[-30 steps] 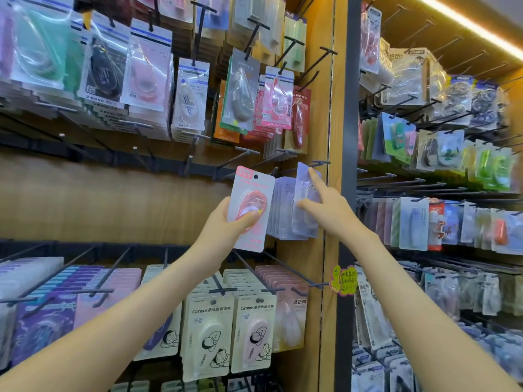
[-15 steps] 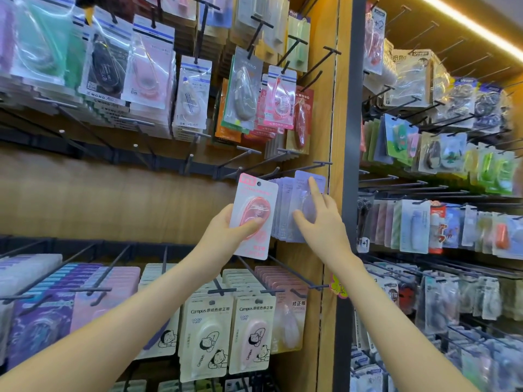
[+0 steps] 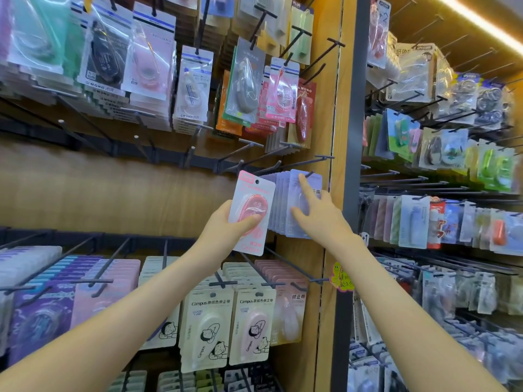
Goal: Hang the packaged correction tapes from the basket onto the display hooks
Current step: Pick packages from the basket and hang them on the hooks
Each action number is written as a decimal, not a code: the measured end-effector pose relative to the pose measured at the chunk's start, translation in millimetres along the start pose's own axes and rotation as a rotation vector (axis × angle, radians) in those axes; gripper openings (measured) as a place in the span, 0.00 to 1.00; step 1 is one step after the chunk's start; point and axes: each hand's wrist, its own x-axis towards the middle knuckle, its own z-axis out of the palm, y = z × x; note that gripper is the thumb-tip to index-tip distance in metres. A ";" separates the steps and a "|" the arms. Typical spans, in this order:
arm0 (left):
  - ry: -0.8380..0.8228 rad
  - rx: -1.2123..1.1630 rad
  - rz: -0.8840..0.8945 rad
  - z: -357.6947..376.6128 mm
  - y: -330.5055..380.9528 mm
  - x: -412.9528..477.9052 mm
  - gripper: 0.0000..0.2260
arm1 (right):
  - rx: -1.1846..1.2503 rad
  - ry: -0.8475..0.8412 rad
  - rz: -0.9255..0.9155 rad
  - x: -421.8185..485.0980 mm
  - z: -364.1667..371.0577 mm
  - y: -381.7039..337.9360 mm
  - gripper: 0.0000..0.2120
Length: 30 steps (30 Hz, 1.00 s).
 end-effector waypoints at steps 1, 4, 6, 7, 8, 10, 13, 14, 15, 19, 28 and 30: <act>0.010 0.001 -0.007 -0.1 0.3 -0.6 0.09 | -0.022 -0.008 0.004 1.2 2.5 -1.9 0.31; 0.031 -0.018 -0.034 -4.4 6.0 -6.2 0.09 | -0.035 -0.042 0.024 4.4 7.1 -8.7 0.31; 0.046 -0.031 -0.048 -12.0 11.7 -13.5 0.11 | -0.030 -0.011 0.061 -2.4 5.6 -18.4 0.32; 0.055 -0.027 -0.050 -17.6 13.8 -18.5 0.12 | -0.026 0.054 0.076 -10.0 5.3 -25.4 0.32; 0.058 -0.021 -0.051 -24.2 15.7 -24.5 0.14 | -0.002 0.154 0.066 -21.2 5.6 -34.7 0.33; 0.059 -0.021 -0.061 -36.4 18.3 -37.9 0.17 | 0.185 0.305 -0.035 -49.3 11.6 -59.4 0.36; 0.091 -0.030 -0.070 -54.7 24.0 -62.4 0.15 | 0.810 0.129 -0.185 -82.3 25.0 -113.3 0.35; 0.110 -0.030 -0.068 -63.2 27.8 -69.8 0.13 | 0.966 0.018 -0.189 -87.4 29.3 -131.6 0.33; 0.133 -0.033 -0.064 -74.3 32.9 -76.4 0.11 | 1.078 -0.086 -0.187 -90.4 32.5 -149.4 0.30; 0.153 -0.003 -0.036 -143.7 57.1 -100.1 0.12 | 1.240 -0.289 -0.303 -89.3 43.3 -221.0 0.20; 0.238 0.300 0.017 -371.8 112.2 -183.5 0.15 | 1.213 -0.313 -0.564 -102.8 86.9 -453.7 0.28; 0.302 0.367 0.027 -432.4 124.4 -199.6 0.14 | 1.209 -0.277 -0.588 -107.6 97.4 -518.8 0.28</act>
